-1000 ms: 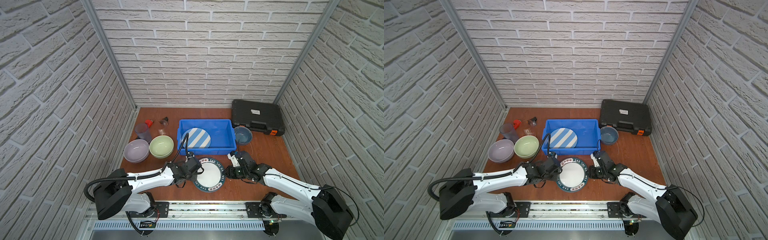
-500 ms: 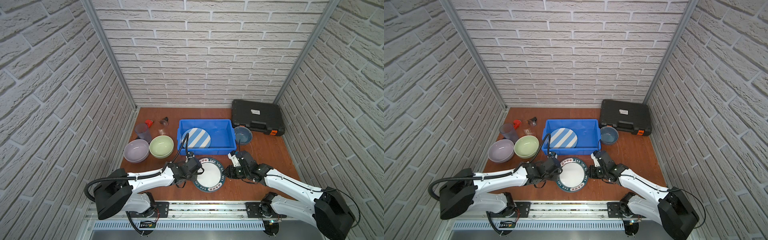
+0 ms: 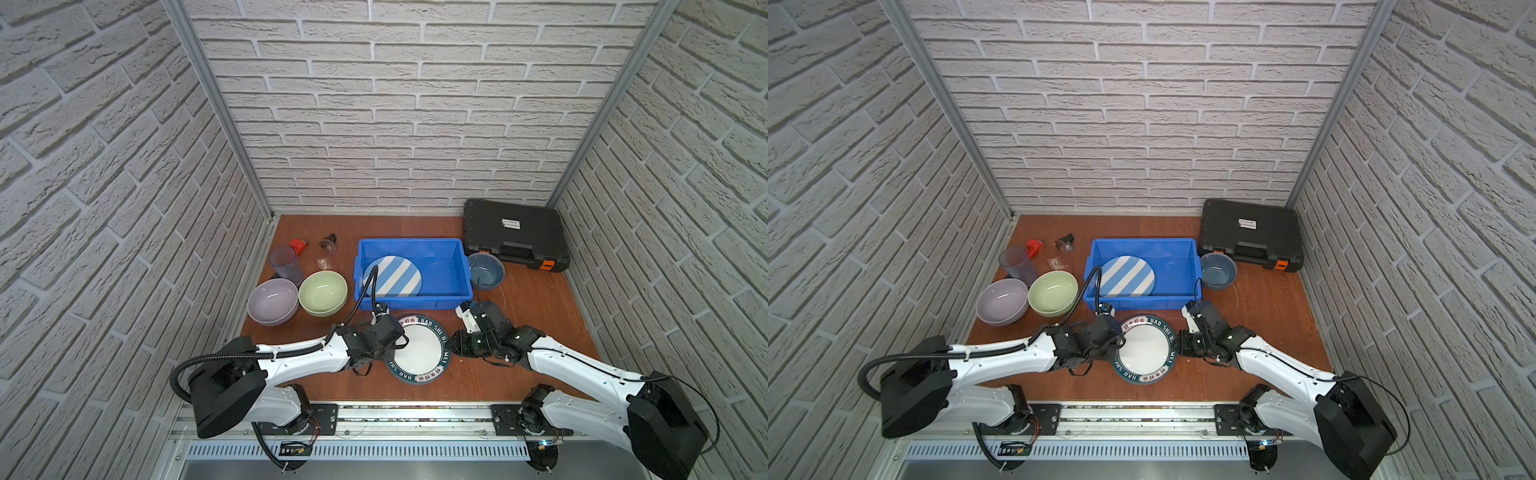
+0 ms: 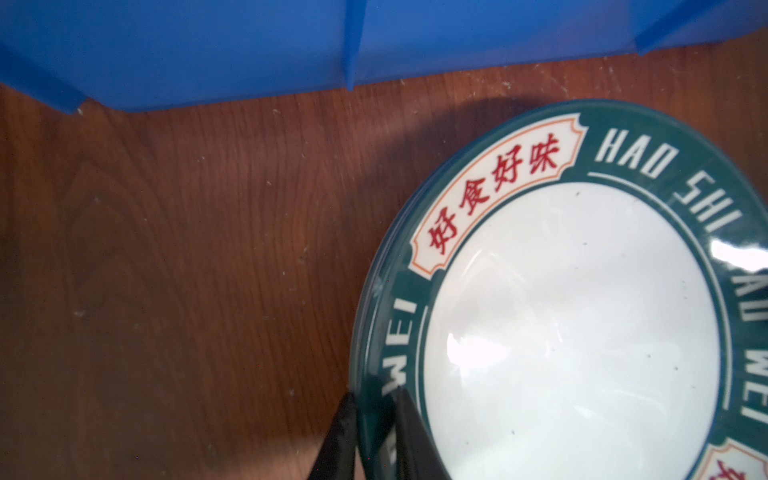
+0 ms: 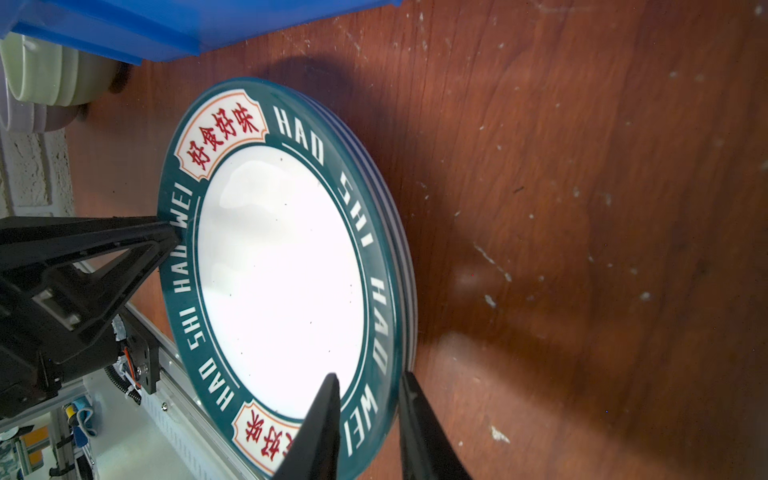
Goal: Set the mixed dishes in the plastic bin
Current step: 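Close the right gripper on the top green-rimmed plate while the left steadies the stack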
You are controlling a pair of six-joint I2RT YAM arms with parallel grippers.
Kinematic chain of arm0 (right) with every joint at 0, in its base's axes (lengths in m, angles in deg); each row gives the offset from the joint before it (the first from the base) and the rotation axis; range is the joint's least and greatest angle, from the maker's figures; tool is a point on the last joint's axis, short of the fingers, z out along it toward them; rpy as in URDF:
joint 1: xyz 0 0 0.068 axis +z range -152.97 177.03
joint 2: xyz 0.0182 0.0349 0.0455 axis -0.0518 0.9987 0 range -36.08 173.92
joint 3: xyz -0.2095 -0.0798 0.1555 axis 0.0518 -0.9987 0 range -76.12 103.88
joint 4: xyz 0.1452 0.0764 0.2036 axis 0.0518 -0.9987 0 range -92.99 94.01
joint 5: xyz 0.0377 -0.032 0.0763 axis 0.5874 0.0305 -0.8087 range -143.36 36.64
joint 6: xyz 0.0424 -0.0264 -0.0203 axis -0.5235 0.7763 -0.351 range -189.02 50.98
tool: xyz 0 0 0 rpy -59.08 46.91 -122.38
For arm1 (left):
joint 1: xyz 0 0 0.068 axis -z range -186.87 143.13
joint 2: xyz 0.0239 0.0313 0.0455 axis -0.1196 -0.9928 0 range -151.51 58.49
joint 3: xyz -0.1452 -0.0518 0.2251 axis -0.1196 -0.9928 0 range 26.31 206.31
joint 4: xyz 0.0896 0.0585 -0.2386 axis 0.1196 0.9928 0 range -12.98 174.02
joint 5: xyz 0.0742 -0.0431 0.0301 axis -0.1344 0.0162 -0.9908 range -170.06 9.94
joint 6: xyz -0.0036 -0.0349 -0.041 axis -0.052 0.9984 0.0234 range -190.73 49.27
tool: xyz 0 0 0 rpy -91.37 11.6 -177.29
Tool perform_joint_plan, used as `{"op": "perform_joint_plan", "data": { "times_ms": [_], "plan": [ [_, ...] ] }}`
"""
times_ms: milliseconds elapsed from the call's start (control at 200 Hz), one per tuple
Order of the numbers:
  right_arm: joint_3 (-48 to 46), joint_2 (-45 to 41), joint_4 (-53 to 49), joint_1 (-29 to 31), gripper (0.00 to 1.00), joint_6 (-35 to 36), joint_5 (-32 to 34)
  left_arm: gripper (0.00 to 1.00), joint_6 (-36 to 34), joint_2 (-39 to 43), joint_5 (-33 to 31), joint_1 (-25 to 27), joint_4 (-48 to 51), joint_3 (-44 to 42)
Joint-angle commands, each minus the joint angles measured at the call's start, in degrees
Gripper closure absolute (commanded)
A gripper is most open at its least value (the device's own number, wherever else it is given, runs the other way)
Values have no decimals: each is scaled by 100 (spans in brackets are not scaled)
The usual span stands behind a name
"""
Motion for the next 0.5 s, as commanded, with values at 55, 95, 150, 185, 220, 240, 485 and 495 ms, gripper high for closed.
{"op": "perform_joint_plan", "data": {
  "times_ms": [55,95,150,185,220,240,485,495],
  "plan": [
    [161,-91,-32,55,74,114,71,82,55,-96,65,61,-33,-88],
    [160,-52,-10,56,74,106,45,82,58,-101,66,63,-27,-79],
    [167,7,8,54,74,105,36,82,52,-106,66,70,-33,-79],
    [169,37,9,56,74,101,58,82,66,-115,67,70,-33,-79],
    [169,75,-6,52,75,101,91,82,67,-116,63,70,-25,-79],
    [171,85,-15,55,74,105,112,82,67,-114,67,70,-20,-79],
    [266,80,-407,82,74,197,559,82,77,-105,53,70,15,-70],
    [266,73,-411,82,74,204,562,82,76,-102,57,70,12,-70]
  ]
}}
